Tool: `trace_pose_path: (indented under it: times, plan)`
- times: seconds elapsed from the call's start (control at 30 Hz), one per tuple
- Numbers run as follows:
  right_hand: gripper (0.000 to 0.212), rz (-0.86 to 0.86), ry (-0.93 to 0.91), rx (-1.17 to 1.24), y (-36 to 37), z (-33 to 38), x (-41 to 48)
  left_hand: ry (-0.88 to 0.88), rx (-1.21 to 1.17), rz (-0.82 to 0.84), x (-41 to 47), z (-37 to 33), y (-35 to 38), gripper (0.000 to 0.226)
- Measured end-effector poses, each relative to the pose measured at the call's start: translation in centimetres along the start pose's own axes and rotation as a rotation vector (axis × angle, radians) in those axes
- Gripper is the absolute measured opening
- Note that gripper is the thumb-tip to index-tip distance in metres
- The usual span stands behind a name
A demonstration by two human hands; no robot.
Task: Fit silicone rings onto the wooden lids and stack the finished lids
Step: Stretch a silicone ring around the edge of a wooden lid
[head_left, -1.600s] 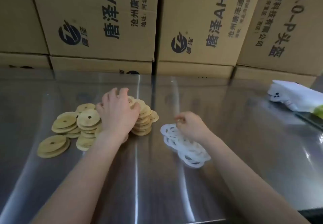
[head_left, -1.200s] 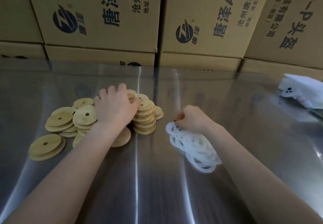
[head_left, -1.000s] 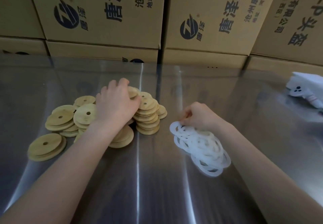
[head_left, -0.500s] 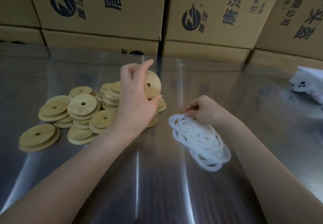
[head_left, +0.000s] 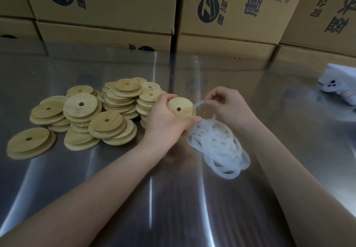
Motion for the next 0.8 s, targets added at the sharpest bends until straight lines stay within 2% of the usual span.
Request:
trace_pose_path:
  times: [0.37, 0.63, 0.8]
  plan:
    - [0.022, -0.133, -0.057, 0.163, -0.9, 1.5, -1.2, -0.205, -0.380, 0.125, -0.5, 1.9, 1.2, 0.057]
    - [0.027, -0.227, -0.081, 0.312, -1.4, 2.6, -2.2, -0.231, -0.469, 0.115, 0.2, 2.7, 0.3, 0.043]
    - [0.021, -0.250, -0.092, 0.464, -2.0, 3.3, -3.2, -0.238, -0.508, 0.134, 0.1, 2.8, 0.4, 0.044]
Point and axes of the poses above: each hand's wrist, its own x-axis towards the middle knuckle, its own y-axis out of the palm, z = x × y, the point moved 6 cm from there along x, towards the middle knuckle, and after that the axes turned 4 degrees about y, right-handed, at the moved point
